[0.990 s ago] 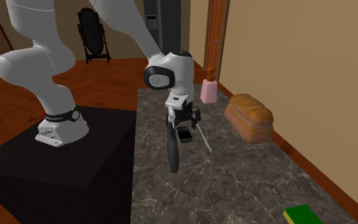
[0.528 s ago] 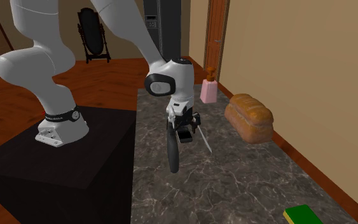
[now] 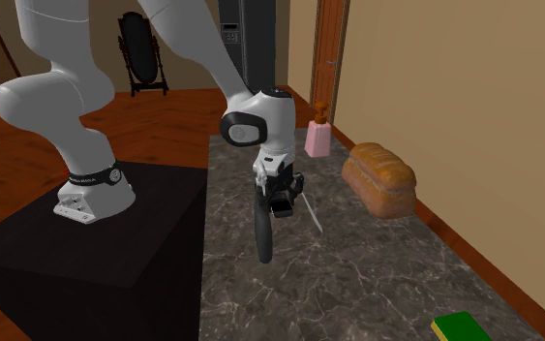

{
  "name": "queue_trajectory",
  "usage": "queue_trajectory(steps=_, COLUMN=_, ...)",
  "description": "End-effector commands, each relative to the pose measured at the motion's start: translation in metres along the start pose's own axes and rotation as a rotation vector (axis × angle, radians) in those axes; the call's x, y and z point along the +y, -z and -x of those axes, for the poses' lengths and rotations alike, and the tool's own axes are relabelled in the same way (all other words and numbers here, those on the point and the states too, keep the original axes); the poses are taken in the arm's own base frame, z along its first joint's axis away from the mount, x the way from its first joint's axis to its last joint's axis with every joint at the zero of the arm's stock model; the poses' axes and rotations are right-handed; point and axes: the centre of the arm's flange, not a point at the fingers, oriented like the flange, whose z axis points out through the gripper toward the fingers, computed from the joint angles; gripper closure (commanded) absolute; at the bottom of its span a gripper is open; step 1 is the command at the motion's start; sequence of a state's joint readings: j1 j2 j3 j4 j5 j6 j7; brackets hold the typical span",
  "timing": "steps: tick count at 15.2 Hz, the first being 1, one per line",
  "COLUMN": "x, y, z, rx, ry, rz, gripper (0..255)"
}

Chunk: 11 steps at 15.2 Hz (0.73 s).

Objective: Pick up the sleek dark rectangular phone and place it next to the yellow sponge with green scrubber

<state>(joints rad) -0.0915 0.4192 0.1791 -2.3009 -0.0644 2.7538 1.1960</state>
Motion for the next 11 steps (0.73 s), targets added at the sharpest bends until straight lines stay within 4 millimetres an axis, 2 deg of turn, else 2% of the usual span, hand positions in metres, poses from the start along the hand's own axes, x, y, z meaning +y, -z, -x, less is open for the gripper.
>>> queue_trajectory(steps=1, x=0.0, y=-0.001, z=0.0, rx=0.0, ry=0.001, rz=-0.001, gripper=255)
queue_trajectory(steps=7, x=0.0, y=-0.001, z=0.0, rx=0.0, ry=0.001, rz=-0.001, gripper=255)
queue_trajectory(steps=11, x=-0.001, y=0.02, z=0.001, rx=0.0, ry=0.001, rz=-0.001, gripper=255)
